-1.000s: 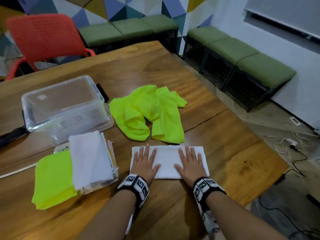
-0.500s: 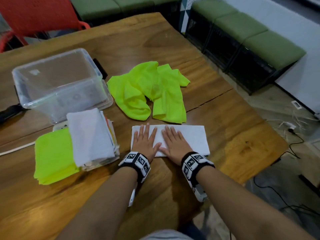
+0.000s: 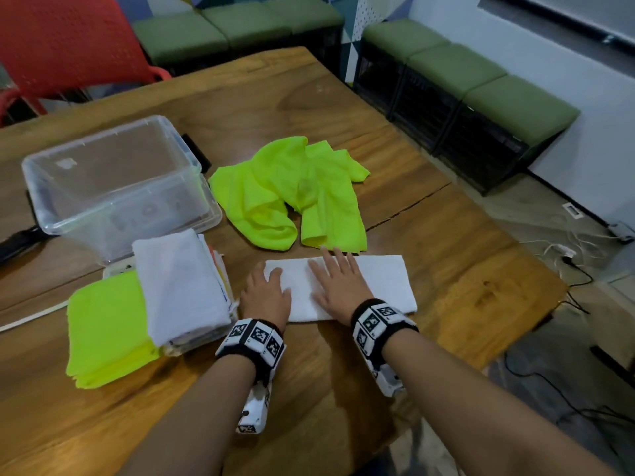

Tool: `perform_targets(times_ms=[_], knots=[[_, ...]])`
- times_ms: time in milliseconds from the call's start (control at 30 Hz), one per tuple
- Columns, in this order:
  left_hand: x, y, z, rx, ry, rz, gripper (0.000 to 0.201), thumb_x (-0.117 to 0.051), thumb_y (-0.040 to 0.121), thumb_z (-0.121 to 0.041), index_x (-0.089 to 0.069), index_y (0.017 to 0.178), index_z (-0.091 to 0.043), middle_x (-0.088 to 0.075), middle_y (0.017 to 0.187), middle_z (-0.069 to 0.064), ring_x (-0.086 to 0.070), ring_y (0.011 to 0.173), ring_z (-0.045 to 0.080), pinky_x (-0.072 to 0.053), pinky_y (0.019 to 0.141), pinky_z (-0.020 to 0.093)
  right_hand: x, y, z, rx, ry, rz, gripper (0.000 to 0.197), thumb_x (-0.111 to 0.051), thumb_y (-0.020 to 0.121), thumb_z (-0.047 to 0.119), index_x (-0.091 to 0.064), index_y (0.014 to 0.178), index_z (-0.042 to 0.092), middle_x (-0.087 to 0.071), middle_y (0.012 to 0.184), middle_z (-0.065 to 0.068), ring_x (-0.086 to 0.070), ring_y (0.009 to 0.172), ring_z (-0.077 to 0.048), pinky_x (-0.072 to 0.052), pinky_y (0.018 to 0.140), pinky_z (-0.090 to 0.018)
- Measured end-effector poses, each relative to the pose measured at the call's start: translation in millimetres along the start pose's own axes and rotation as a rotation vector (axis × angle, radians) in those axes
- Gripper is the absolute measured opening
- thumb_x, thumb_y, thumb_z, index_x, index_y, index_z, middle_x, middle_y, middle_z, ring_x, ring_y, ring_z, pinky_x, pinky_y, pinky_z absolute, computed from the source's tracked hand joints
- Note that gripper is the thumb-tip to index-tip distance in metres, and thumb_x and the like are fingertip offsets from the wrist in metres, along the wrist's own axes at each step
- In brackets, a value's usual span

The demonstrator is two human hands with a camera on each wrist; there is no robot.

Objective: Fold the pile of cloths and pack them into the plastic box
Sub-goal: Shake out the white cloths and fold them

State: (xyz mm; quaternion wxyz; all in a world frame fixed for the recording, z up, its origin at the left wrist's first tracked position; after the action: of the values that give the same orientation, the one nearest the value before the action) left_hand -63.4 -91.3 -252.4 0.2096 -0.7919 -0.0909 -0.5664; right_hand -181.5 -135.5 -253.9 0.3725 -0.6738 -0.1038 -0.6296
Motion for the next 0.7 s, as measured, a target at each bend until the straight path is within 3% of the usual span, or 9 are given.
perform_targets(times_ms=[133, 267, 400, 500, 600, 700], knots=[[0, -3, 16, 0.201, -0.186, 0.076, 0.062, -0.051, 0.092, -0.031, -0.022, 0.144, -0.013, -0.031, 0.141, 0.016, -0.034, 0.129, 0.033, -0.035, 0.102, 0.043, -18, 13, 11, -0.072, 0.02, 0.154, 0.073, -0.029, 0.096, 0.051, 0.007, 0.15, 0.019, 0.015, 0.157, -0.013, 0.012, 0.145, -0.034, 0.005, 0.117, -0.05], [-4, 2, 26, 0.348, -0.302, 0.18, 0.067, -0.059, 0.089, -0.029, -0.024, 0.14, -0.003, -0.046, 0.136, 0.018, -0.048, 0.123, 0.034, -0.041, 0.097, 0.039, -8, 13, 5, -0.033, -0.044, 0.16, 0.091, -0.039, 0.087, 0.064, 0.009, 0.15, 0.019, 0.014, 0.157, -0.011, 0.01, 0.145, -0.035, 0.001, 0.117, -0.054], [0, 4, 24, 0.301, -0.21, 0.259, 0.046, -0.057, 0.09, -0.033, -0.053, 0.123, -0.002, -0.057, 0.127, 0.016, -0.055, 0.115, 0.031, -0.045, 0.09, 0.033, -24, 13, -5, -0.085, -0.052, 0.249, 0.11, -0.044, 0.074, 0.078, 0.014, 0.149, 0.023, 0.019, 0.156, -0.009, 0.013, 0.144, -0.037, 0.003, 0.114, -0.058], [-1, 6, 23, 0.308, -0.329, 0.256, 0.043, -0.054, 0.091, -0.027, -0.05, 0.126, -0.003, -0.055, 0.129, 0.018, -0.054, 0.117, 0.033, -0.044, 0.093, 0.033, -27, 19, -8, -0.081, -0.038, 0.247, 0.113, -0.044, 0.071, 0.081, 0.016, 0.148, 0.024, 0.019, 0.156, -0.01, 0.013, 0.144, -0.037, 0.004, 0.112, -0.061], [7, 7, 24, 0.316, -0.442, 0.202, 0.044, -0.049, 0.093, -0.019, -0.04, 0.132, -0.001, -0.049, 0.134, 0.021, -0.048, 0.123, 0.035, -0.04, 0.098, 0.036, -13, 17, -2, -0.045, -0.035, 0.152, 0.105, -0.042, 0.075, 0.077, 0.005, 0.15, 0.022, 0.012, 0.158, -0.01, 0.007, 0.145, -0.036, 0.003, 0.113, -0.059], [24, 8, 29, 0.315, -0.457, 0.133, 0.041, -0.046, 0.094, -0.018, -0.037, 0.13, -0.001, -0.05, 0.131, 0.023, -0.05, 0.12, 0.037, -0.041, 0.094, 0.037, 16, 10, -3, -0.054, 0.13, -0.1, 0.063, -0.042, 0.092, 0.05, -0.029, 0.144, 0.016, -0.025, 0.152, -0.01, -0.025, 0.139, -0.028, -0.019, 0.113, -0.044]])
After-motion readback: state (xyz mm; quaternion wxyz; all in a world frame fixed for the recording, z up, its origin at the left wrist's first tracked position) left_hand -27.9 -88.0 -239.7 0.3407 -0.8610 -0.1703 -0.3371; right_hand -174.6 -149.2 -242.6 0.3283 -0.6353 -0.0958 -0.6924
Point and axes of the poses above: each hand's wrist, its own y-axis towards the middle knuckle, its own x-axis out of the back of the hand, z = x × y, the point moved 10 cm from there along y, towards the middle knuckle
